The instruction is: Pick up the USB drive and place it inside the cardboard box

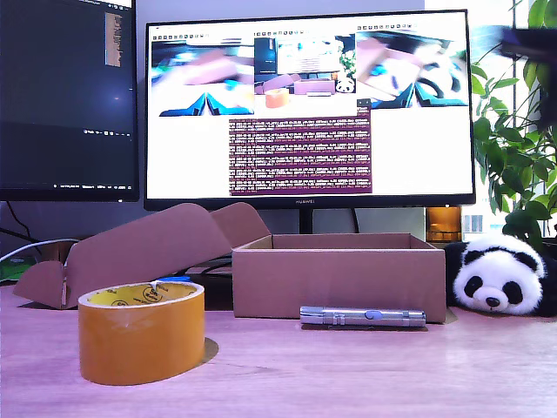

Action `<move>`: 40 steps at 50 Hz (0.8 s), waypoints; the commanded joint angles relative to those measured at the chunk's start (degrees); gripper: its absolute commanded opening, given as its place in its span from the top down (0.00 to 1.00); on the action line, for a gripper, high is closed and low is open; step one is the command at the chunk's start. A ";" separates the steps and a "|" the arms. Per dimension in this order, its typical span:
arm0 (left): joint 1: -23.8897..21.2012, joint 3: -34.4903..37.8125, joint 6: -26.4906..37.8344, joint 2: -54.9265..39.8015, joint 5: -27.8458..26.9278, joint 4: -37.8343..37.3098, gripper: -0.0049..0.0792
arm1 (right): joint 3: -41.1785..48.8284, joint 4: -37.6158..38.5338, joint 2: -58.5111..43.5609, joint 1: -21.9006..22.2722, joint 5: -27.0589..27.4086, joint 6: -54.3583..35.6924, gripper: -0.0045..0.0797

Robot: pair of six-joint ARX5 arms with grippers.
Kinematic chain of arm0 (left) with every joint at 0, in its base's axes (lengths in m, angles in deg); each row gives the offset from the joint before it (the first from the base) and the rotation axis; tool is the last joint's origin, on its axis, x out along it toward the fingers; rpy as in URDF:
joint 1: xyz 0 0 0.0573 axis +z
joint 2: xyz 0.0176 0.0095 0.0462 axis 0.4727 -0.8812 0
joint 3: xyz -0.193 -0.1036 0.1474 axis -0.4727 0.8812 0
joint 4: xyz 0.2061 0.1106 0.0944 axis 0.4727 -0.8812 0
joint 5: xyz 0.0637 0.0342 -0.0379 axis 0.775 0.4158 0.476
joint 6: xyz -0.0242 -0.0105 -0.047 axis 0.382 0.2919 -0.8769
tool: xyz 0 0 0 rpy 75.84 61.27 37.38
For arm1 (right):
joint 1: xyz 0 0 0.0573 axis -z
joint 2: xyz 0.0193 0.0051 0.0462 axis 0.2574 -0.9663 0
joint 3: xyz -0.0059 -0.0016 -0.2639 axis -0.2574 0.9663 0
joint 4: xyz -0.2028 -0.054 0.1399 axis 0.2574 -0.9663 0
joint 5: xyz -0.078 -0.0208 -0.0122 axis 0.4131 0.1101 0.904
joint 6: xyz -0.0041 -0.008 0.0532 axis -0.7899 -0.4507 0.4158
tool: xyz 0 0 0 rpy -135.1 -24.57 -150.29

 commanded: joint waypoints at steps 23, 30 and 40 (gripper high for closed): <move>0.00 1.60 -0.24 -0.04 -0.28 -0.98 0.96 | 21.03 17.62 18.34 4.94 -5.35 3.93 0.95; 0.00 1.60 -0.24 -0.04 -0.26 -1.01 0.96 | 25.62 21.11 22.01 4.24 -6.27 1.60 0.95; 0.00 1.60 -0.24 -0.04 -0.28 -1.01 0.96 | 29.88 22.03 27.56 4.20 -6.29 -0.85 0.95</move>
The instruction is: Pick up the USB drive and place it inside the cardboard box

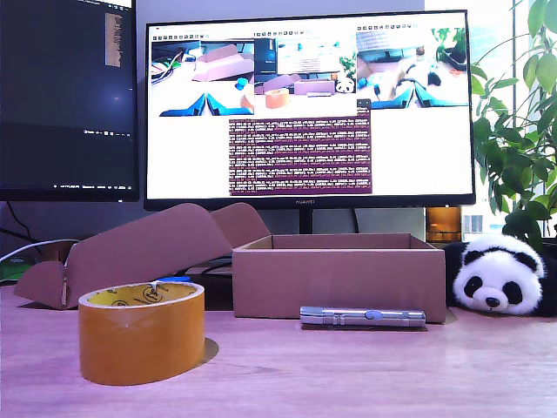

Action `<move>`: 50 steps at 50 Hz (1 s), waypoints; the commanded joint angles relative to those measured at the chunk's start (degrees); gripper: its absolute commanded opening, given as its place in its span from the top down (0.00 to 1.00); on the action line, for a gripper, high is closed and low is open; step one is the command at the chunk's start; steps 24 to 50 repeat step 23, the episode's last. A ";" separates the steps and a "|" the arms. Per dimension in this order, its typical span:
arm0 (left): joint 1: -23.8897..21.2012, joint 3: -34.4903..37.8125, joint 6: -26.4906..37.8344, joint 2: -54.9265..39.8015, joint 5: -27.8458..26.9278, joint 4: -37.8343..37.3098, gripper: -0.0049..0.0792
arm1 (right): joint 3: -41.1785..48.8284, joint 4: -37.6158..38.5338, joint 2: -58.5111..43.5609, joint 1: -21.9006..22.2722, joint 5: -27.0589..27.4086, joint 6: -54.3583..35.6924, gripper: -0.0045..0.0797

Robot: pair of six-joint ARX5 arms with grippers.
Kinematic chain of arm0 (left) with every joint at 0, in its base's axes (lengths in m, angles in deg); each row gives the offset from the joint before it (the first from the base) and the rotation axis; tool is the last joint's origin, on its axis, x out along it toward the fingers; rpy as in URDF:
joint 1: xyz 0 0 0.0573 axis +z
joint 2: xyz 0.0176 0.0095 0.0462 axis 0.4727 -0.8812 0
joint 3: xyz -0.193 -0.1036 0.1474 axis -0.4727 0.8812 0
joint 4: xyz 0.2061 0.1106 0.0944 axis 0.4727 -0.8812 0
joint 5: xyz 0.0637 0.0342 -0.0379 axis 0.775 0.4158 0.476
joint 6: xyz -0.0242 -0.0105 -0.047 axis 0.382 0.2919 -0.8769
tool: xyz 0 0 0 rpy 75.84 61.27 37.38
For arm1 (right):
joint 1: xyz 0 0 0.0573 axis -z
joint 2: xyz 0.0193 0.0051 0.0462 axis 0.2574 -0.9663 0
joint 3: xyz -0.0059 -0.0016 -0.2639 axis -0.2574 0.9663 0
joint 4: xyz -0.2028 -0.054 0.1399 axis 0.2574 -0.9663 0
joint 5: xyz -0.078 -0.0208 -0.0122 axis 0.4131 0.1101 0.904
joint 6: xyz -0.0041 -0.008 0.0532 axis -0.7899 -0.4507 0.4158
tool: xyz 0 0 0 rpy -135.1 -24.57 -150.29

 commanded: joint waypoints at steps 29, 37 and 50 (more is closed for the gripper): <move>0.00 1.49 -0.13 -0.04 -0.13 0.24 0.96 | 2.32 0.17 12.15 -0.26 -0.17 0.94 0.95; 0.00 1.49 -0.13 -0.04 -0.13 0.24 0.96 | 2.32 0.17 12.15 -0.26 -0.17 0.94 0.95; 0.00 1.49 -0.13 -0.04 -0.13 0.24 0.96 | 2.32 0.17 12.15 -0.26 -0.17 0.94 0.95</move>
